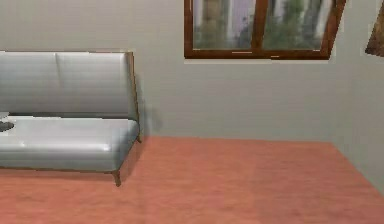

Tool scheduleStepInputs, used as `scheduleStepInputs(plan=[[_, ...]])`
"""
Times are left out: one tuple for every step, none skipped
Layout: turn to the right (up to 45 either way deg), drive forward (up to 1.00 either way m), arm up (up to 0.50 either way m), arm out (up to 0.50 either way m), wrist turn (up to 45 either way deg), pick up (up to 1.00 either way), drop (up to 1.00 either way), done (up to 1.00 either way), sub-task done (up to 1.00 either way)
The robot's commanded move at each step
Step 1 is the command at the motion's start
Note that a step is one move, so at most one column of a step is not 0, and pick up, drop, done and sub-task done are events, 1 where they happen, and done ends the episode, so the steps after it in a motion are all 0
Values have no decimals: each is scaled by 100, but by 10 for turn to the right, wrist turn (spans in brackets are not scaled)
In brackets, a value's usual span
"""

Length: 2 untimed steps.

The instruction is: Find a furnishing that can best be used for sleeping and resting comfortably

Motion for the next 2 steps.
scheduleStepInputs(plan=[[450,0,0,0,0,0,0,0,0],[150,0,0,0,0,0,0,0,0]])
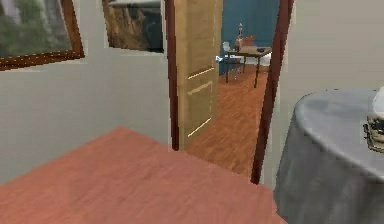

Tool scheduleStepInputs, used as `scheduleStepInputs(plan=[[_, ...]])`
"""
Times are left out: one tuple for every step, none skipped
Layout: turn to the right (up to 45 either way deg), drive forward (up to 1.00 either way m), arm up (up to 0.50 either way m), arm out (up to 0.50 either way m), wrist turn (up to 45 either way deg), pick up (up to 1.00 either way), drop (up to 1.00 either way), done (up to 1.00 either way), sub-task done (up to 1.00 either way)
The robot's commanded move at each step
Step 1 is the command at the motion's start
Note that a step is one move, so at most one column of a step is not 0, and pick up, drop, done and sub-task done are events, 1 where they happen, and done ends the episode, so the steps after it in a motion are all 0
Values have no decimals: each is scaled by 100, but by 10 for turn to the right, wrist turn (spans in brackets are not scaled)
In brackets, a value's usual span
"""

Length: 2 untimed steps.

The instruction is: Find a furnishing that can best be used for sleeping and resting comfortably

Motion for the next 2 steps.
scheduleStepInputs(plan=[[0,80,0,0,0,0,0,0,0],[300,0,0,0,0,0,0,0,0]])
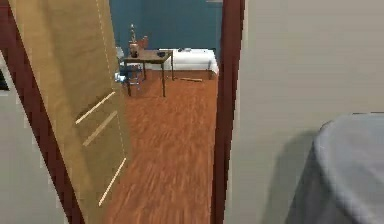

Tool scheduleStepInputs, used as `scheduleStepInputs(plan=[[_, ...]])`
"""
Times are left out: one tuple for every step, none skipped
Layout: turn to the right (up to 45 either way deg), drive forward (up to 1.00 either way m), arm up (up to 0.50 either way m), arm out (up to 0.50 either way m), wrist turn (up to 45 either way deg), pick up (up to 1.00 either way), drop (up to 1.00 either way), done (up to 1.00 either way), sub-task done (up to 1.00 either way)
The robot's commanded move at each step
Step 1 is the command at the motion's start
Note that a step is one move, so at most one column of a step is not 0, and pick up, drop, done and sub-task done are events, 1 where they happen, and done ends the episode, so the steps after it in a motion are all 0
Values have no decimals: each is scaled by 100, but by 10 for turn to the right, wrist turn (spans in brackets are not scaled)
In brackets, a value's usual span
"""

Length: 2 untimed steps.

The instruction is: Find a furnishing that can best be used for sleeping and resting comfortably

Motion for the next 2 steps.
scheduleStepInputs(plan=[[0,5,0,0,0,0,0,0,0],[-330,0,0,0,0,0,0,0,0]])
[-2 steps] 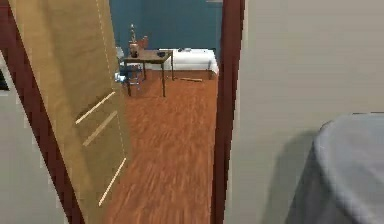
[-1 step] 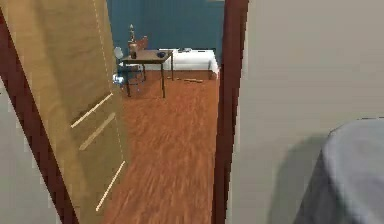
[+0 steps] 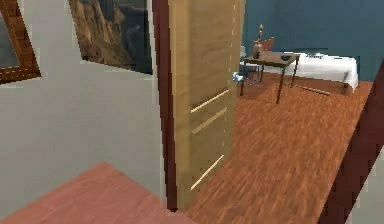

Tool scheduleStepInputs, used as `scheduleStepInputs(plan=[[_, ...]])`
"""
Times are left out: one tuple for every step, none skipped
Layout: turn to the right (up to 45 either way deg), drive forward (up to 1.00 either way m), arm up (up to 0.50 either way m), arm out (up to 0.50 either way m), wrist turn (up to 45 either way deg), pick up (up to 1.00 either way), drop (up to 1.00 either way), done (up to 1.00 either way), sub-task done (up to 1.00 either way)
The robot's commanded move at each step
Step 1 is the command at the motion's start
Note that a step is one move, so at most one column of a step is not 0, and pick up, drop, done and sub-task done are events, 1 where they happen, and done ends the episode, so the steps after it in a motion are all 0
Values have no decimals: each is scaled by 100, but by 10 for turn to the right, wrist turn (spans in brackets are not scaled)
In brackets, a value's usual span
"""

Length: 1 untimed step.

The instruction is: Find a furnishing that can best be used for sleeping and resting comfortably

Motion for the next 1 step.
scheduleStepInputs(plan=[[0,75,0,0,0,0,0,0,0]])
